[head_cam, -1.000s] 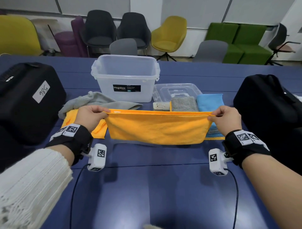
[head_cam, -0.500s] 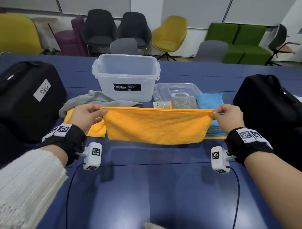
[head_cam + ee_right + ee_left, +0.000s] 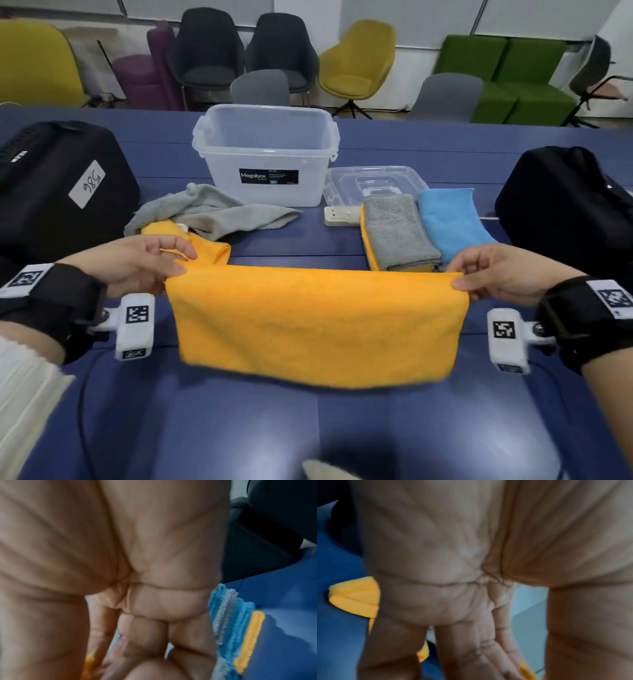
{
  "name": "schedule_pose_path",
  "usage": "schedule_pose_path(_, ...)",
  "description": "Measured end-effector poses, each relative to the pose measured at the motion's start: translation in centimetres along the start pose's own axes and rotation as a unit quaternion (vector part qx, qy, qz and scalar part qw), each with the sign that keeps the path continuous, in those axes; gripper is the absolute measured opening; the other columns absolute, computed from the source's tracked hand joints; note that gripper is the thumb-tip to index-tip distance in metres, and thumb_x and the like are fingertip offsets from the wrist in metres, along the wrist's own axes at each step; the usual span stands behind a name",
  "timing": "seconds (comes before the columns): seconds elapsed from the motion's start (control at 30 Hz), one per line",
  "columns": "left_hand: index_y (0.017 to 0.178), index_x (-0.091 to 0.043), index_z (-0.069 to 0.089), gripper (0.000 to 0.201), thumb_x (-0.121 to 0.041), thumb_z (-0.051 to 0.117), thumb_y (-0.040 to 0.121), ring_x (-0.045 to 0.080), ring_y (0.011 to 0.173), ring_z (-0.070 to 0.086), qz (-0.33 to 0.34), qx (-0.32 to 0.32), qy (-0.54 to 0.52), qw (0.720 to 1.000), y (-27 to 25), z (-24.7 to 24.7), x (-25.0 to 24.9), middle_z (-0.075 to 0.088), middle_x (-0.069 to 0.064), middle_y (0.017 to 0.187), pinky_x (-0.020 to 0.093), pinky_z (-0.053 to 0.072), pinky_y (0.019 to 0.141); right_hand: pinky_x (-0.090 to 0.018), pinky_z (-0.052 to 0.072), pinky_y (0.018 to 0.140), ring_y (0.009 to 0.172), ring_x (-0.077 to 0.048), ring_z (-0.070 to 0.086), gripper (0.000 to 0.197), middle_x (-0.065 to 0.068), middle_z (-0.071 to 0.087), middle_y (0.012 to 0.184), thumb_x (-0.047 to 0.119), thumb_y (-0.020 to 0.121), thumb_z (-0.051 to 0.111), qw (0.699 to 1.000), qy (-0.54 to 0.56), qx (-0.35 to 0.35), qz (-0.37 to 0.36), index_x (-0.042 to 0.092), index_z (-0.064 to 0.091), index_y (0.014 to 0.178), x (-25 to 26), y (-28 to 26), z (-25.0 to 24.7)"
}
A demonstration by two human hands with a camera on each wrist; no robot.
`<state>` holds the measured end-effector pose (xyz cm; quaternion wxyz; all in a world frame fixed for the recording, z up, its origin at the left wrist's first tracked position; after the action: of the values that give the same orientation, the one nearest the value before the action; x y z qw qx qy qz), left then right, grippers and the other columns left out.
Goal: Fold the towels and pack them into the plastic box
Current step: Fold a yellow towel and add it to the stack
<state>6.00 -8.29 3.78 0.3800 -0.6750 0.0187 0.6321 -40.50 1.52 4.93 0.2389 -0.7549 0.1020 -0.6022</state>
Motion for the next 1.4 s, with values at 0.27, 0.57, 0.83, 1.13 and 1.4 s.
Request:
schedule_pose_path(0.27,0.076,-0.005,0.071,0.012,0.000,0.079,0.070,0.019,0.060,0.060,-0.136,-0.199,0.302,0.922,5.0,-1.0,7.0,0.067,0.009,0.067,0.023,0.043,0.048,-0.024,0.041,0.048,0.045,-0.010,0.054,0.014,-0.005,0.063,0.055,0.004,0.083,0.069,0.952,-0.253,-0.145,0.097,0.010,0.060,0.074,-7.7,6.3,2.3)
schedule_pose_path(0.57,0.081,-0.005,0.067,0.008,0.002,0.068,0.078,0.036,0.084,0.070,-0.053,-0.347,0.199,0.915,7.0,-0.9,9.2,0.071,0.020,0.084,0.046,0.059,0.077,-0.052,0.055,0.086,0.096,-0.034,0.067,0.021,-0.009,0.061,0.096,-0.001,0.083,0.066,0.949,-0.084,-0.290,0.089,0.012,0.054,0.095,-10.9,7.7,2.9)
schedule_pose_path(0.83,0.150,-0.013,0.026,0.071,-0.026,0.062,0.090,0.023,0.137,0.037,-0.013,-0.211,0.470,0.857,7.0,4.0,9.4,0.025,0.005,0.156,0.036,0.036,0.109,-0.026,0.037,0.089,0.127,-0.024,0.047,0.042,-0.012,0.039,0.141,-0.005,0.092,0.043,0.920,-0.085,-0.384,0.001,0.005,0.038,0.132,-8.6,5.3,7.1)
schedule_pose_path(1.13,0.150,-0.024,0.019,0.061,-0.030,0.048,0.097,0.023,0.148,0.007,-0.064,-0.169,0.594,0.783,7.6,6.3,10.4,0.006,-0.003,0.160,0.056,0.021,0.115,-0.034,0.042,0.094,0.116,-0.026,0.053,0.034,-0.014,0.048,0.129,-0.001,0.089,0.049,0.909,-0.159,-0.384,0.023,0.005,0.050,0.123,-9.4,5.9,5.9)
schedule_pose_path(1.4,0.153,-0.021,0.000,0.066,-0.041,0.034,0.100,0.020,0.149,-0.002,-0.166,-0.109,0.656,0.728,8.8,3.6,11.6,-0.008,-0.007,0.161,0.065,0.009,0.112,-0.032,0.024,0.113,0.143,-0.021,0.024,0.068,-0.005,0.025,0.156,0.037,0.092,0.058,0.903,-0.400,-0.156,0.007,0.013,0.030,0.148,-9.3,7.4,10.1)
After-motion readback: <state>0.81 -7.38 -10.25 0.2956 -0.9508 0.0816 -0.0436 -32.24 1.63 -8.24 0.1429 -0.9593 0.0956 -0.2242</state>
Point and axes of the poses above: each hand's wrist, its own y-axis towards the middle knuckle, its own z-axis out of the palm, x = y × z, the point moved 7 cm from there along y, towards the middle knuckle
